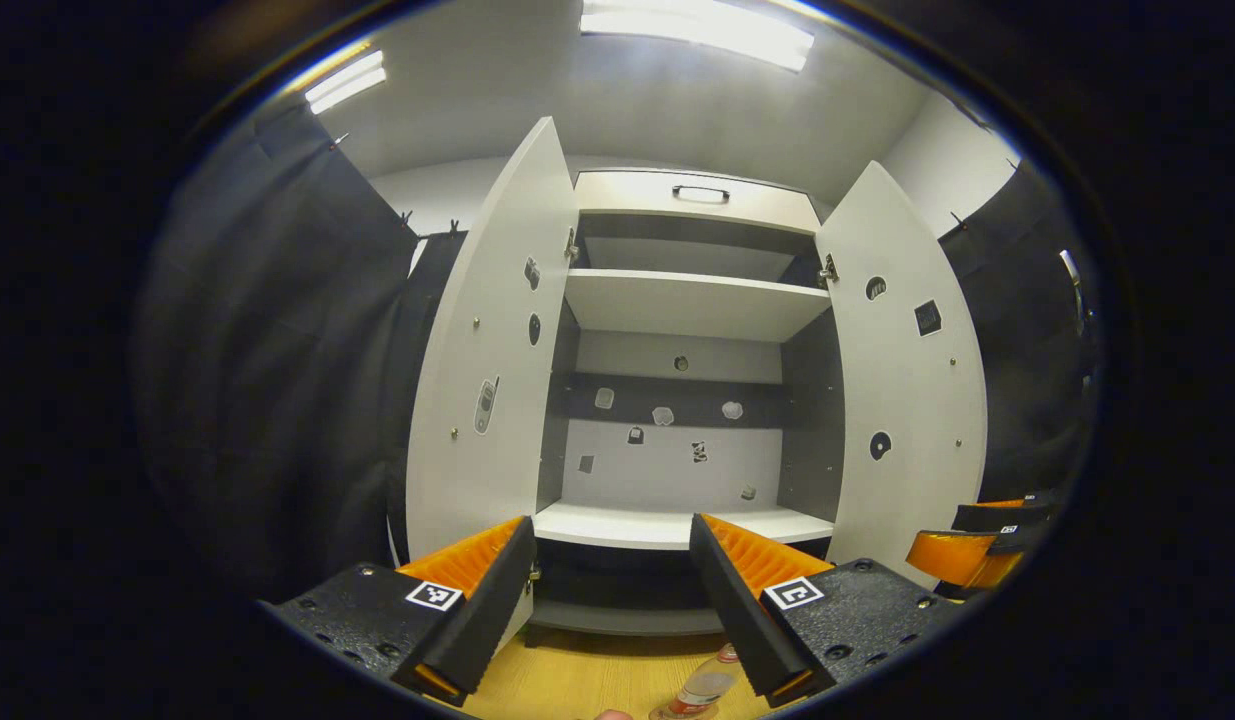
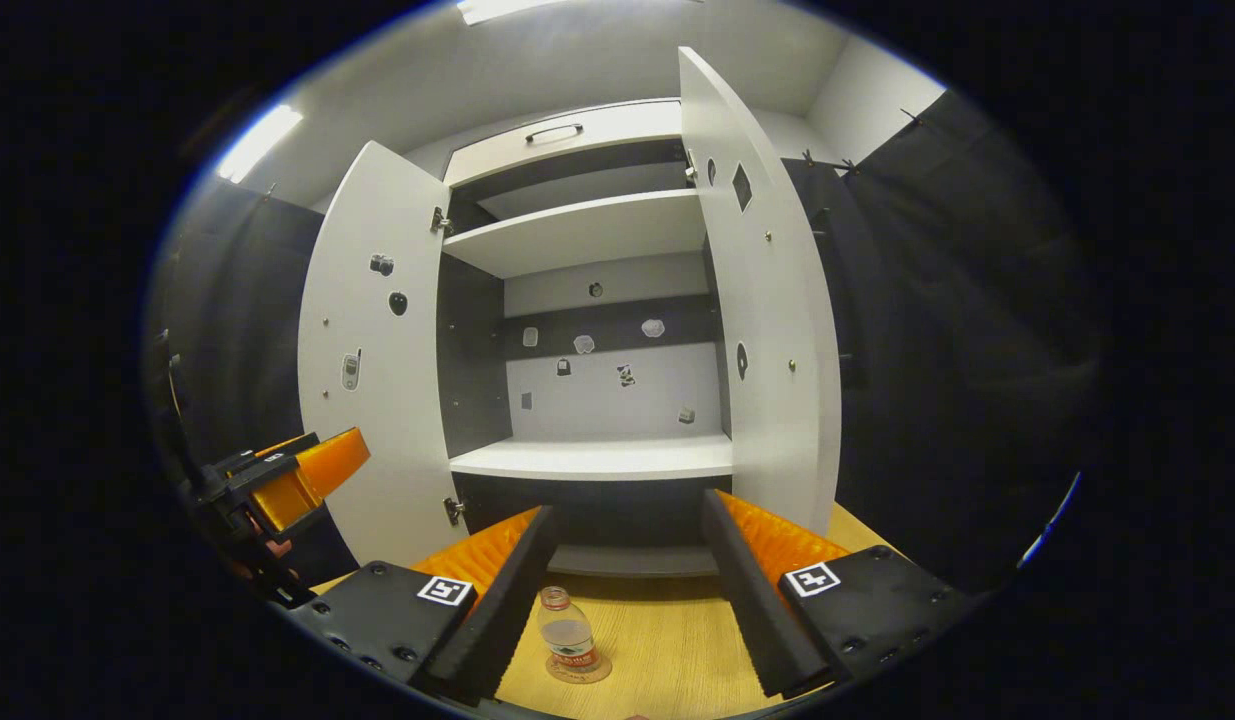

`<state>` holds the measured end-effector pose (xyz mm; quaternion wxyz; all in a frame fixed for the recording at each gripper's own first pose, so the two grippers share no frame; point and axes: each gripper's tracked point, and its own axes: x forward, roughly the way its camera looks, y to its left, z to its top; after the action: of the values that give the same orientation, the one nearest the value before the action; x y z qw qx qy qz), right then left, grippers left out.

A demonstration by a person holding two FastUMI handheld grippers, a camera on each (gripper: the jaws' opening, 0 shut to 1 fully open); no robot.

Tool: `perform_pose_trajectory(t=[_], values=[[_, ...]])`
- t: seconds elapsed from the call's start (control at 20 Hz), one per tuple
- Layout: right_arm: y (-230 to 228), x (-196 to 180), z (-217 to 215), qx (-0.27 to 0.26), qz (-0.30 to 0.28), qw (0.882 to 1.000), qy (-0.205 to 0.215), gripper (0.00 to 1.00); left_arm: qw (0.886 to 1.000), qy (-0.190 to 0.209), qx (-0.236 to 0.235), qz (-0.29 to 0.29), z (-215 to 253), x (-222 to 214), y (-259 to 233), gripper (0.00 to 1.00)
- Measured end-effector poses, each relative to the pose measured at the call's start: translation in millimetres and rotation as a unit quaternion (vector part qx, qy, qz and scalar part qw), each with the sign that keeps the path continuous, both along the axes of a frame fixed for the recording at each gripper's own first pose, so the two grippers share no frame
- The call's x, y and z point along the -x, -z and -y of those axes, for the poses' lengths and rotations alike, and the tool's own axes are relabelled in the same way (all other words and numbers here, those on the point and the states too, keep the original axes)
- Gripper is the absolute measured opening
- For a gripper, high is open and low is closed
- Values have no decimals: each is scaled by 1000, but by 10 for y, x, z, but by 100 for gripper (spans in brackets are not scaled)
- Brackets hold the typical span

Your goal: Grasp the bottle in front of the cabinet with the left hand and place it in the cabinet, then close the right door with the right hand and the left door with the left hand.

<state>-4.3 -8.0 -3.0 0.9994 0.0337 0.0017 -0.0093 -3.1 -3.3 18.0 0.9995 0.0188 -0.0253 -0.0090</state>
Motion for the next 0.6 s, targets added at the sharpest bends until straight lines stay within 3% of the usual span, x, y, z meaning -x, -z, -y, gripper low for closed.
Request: perform_pose_trajectory(t=[0.2, 0.4, 0.6], values=[[4, 37, 69, -8, 2, 1000, 10, 97, 1000, 21, 11, -7, 133, -131, 66, 94], [42, 56, 141, -11, -5, 1000, 21, 98, 993, 92, 49, -48, 572, -244, 415, 94], [61, 96, 207, -12, -13, 999, 30, 98, 981, 153, 69, -96, 1052, -348, 1064, 95]])
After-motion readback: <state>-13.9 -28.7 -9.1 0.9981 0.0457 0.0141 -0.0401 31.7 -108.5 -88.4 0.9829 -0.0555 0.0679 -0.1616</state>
